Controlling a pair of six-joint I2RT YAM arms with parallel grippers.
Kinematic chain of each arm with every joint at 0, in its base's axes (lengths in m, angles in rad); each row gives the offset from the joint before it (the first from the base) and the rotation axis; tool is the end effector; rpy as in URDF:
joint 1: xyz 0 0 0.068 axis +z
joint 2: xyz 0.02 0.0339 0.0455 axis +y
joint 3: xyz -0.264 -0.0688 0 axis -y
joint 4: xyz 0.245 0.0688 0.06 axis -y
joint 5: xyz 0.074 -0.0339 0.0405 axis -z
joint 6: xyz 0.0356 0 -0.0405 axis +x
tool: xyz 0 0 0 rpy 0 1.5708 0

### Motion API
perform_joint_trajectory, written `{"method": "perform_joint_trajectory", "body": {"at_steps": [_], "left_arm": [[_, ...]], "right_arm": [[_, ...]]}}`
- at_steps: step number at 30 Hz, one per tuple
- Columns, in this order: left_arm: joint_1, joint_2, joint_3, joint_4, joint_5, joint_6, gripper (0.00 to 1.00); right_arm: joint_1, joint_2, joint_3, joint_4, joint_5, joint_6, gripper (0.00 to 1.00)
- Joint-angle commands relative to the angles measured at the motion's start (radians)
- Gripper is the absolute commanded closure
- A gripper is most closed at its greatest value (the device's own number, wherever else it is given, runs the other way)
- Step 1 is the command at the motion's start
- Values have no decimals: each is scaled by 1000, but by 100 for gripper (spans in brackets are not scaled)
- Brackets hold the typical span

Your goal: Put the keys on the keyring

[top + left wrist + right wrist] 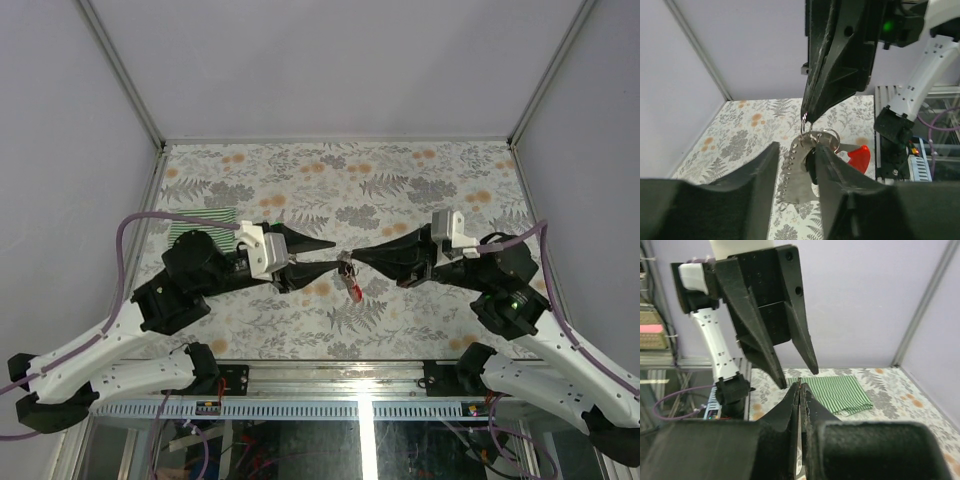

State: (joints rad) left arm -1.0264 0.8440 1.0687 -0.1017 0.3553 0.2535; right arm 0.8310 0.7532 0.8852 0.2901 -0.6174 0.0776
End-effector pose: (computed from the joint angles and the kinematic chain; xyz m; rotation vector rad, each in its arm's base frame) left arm 0.0809 -0.1575 0.4370 1.1306 1.0128 -0.8816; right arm 0.0902 0.1294 0.4280 -0.9728 0.8816 1.1360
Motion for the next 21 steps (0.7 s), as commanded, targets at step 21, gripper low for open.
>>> {"method": "perform_joint_trajectory", "body": {"at_steps": [21], "left_arm": [[-5, 72, -298, 542, -340, -123, 34]], "right_arm": [[2, 71, 60, -19, 785, 85, 100]]}}
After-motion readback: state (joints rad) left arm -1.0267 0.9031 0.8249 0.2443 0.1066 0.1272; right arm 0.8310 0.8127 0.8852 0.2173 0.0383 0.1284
